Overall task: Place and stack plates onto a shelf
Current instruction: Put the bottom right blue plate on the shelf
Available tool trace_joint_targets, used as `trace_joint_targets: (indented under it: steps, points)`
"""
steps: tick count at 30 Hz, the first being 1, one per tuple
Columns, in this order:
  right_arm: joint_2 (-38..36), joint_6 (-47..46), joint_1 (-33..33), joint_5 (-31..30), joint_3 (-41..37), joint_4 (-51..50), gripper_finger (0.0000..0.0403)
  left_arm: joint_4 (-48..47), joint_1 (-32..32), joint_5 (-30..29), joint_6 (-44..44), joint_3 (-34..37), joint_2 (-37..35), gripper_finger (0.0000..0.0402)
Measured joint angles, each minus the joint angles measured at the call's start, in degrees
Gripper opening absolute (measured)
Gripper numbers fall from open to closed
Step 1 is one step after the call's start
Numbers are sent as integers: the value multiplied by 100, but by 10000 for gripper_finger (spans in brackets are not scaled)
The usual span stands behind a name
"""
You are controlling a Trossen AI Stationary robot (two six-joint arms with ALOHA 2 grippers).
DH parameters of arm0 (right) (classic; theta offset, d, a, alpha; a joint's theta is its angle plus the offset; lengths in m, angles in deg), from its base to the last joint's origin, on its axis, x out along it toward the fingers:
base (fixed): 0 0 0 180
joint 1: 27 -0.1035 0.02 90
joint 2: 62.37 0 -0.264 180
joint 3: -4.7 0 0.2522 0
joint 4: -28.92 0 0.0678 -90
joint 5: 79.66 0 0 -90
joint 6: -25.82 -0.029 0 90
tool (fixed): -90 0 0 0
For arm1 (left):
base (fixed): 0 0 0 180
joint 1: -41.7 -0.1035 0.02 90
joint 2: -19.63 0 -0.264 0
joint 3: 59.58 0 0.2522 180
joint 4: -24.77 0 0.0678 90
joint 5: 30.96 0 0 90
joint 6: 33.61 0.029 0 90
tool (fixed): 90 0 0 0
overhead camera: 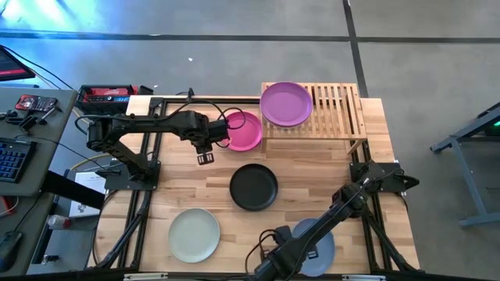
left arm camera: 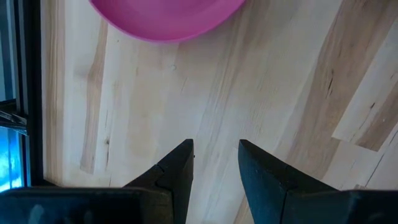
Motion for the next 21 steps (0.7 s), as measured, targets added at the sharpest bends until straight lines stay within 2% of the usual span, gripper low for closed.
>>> trace_joint_targets:
  steps: [11, 21]
  points:
    - [-435, -420, 59, -762, 28, 2, 0, -1, 0, 0, 1, 0, 0, 117]
    - [-894, 292, 355, -1708, 26, 2, 0, 0, 0, 0, 2, 0, 0, 117]
